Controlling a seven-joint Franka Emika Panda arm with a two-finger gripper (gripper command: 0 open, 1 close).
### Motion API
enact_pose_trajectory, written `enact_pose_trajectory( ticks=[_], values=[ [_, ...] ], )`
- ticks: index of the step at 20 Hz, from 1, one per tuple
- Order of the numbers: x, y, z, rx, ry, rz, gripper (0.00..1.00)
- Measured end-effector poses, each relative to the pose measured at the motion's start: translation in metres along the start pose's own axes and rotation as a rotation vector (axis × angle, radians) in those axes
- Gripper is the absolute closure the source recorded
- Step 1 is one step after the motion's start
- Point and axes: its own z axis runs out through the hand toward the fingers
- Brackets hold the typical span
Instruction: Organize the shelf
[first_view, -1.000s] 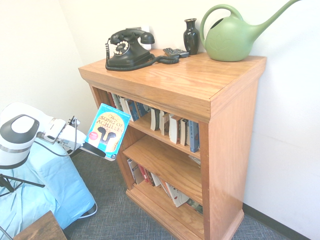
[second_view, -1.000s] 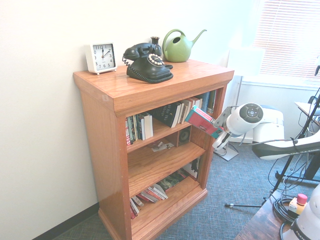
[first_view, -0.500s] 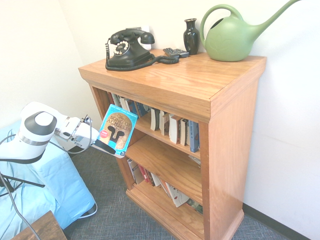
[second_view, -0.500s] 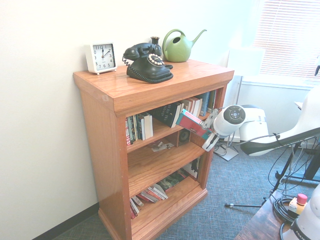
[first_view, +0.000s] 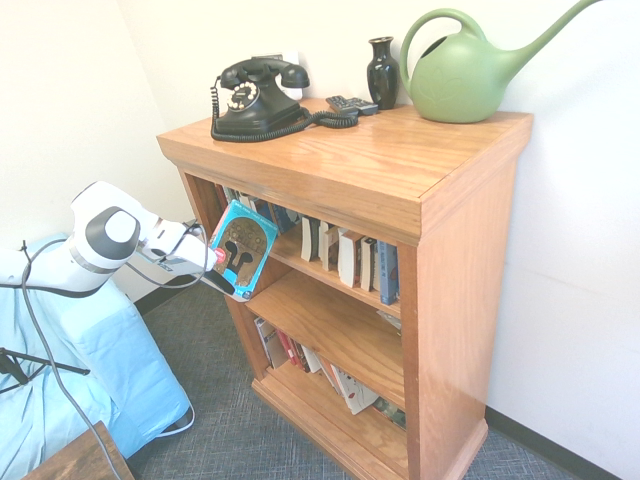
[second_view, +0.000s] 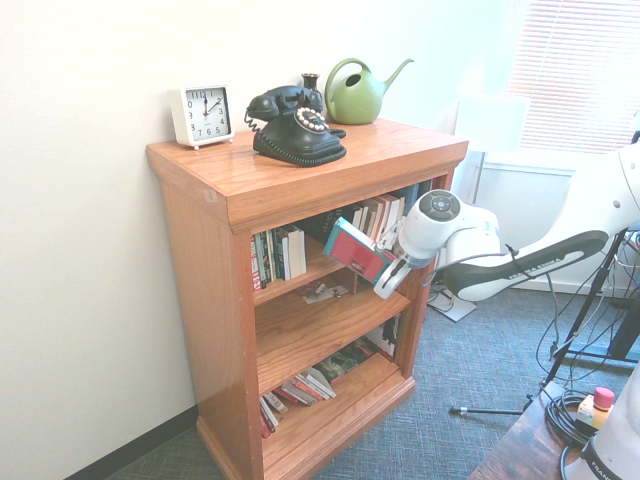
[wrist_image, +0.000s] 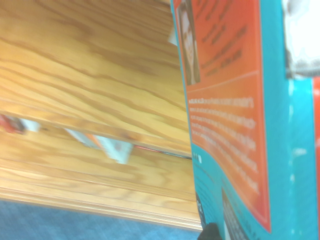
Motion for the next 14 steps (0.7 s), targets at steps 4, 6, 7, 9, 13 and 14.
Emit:
enact_pose_trajectory(
  ticks=[4, 6, 7, 9, 13, 14],
  values=[
    [0.01, -0.014, -0.002, 0.039, -0.055, 0.015, 1.0],
    [0.013, -0.022, 0.001, 0.05, -0.087, 0.027, 1.0],
    [0.014, -0.025, 0.003, 0.054, -0.102, 0.031, 1.0],
    [0.018, -0.03, 0.006, 0.061, -0.13, 0.045, 1.0],
    [0.027, -0.035, 0.011, 0.071, -0.18, 0.073, 1.0],
    [0.029, -0.036, 0.011, 0.075, -0.192, 0.079, 1.0]
  ],
)
